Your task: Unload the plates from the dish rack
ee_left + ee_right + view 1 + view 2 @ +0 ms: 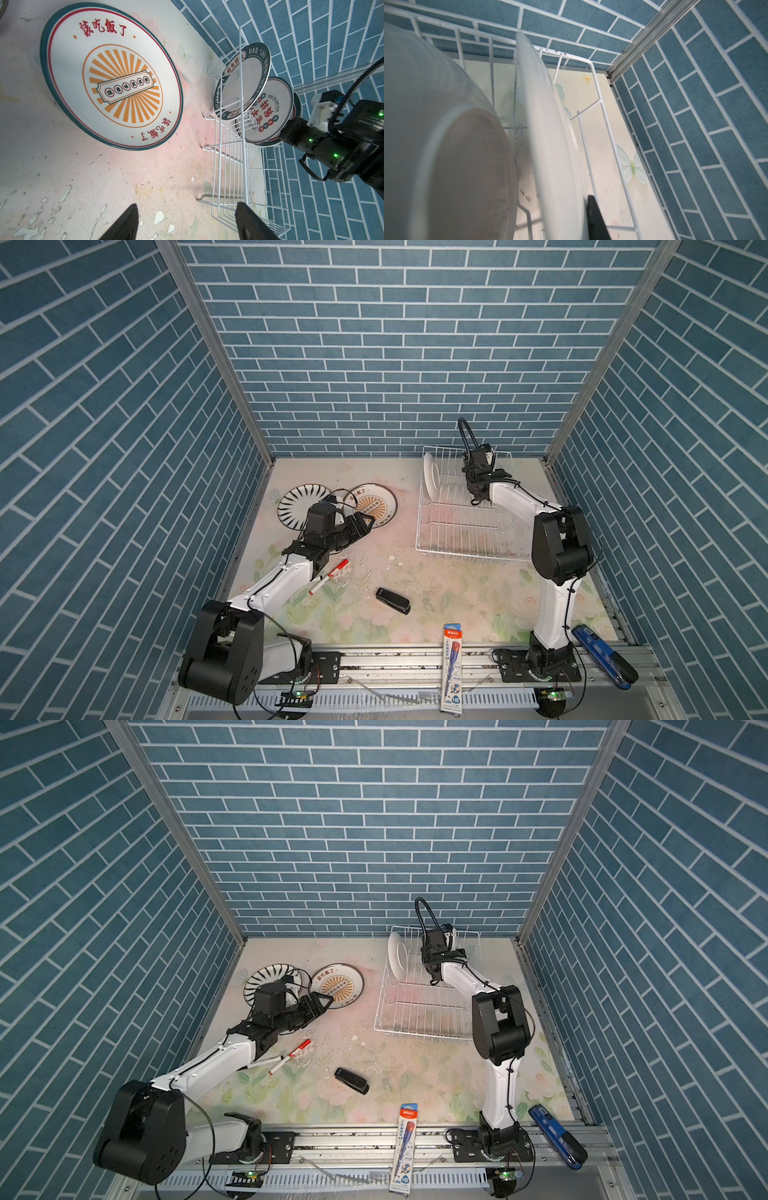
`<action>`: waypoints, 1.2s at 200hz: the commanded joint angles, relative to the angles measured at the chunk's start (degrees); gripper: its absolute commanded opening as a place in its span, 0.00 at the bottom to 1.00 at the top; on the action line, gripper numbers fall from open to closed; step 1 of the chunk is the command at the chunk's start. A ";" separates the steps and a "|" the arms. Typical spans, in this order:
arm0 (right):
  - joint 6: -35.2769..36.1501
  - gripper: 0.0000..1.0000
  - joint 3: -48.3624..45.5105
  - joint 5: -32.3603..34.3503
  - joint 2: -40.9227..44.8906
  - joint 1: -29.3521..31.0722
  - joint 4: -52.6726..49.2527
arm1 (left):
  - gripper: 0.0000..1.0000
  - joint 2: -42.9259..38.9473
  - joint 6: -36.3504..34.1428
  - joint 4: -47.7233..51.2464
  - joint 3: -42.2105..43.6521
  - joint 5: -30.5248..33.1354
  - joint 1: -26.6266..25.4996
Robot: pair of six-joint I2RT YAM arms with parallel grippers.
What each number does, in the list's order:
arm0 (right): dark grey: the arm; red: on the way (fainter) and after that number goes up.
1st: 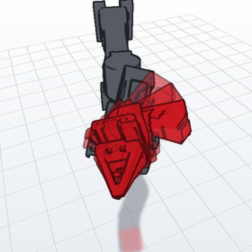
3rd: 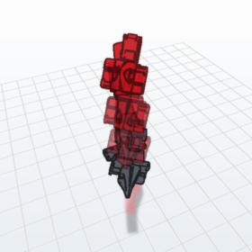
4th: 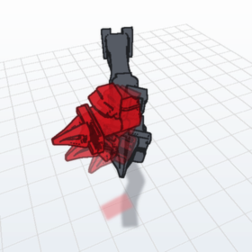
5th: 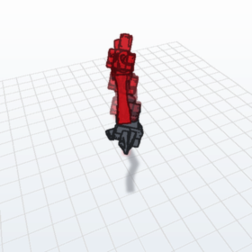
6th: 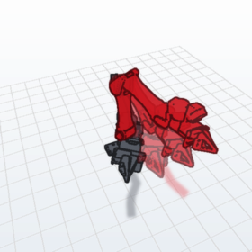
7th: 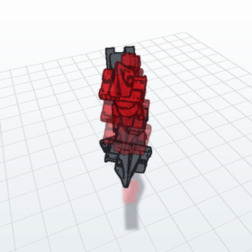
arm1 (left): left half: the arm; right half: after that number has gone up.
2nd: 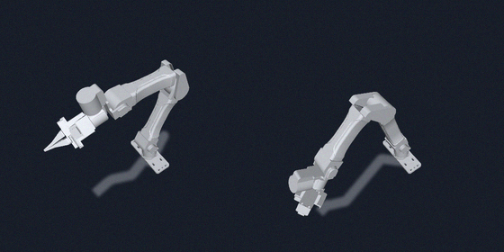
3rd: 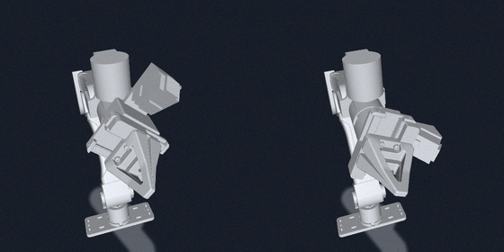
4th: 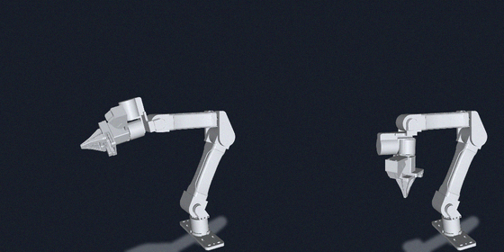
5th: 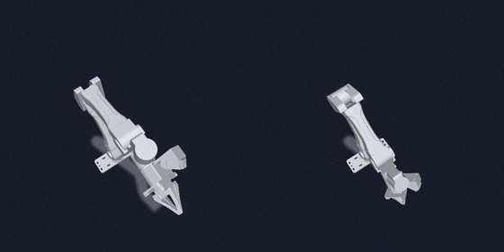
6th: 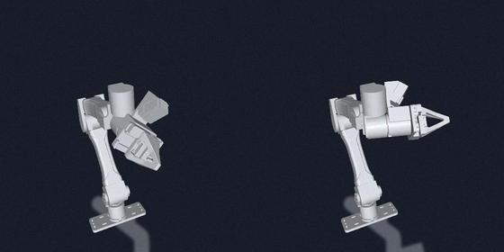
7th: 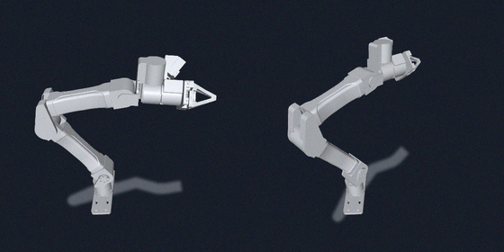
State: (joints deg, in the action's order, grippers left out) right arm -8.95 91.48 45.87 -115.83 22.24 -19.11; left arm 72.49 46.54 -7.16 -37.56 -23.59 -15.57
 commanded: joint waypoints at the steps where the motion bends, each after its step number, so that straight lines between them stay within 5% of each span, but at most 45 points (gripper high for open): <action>1: 0.95 0.02 -0.92 1.94 0.39 0.54 0.88 | 0.76 -1.17 -0.83 0.13 0.82 0.14 -0.25; 240: 3.47 0.00 -2.63 5.99 4.18 1.19 5.24 | 0.76 -1.73 -1.05 0.30 1.44 0.12 -0.25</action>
State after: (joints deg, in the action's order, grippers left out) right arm -7.03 89.69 48.45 -115.61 23.22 -15.99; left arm 71.79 46.48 -7.18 -37.34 -23.59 -15.57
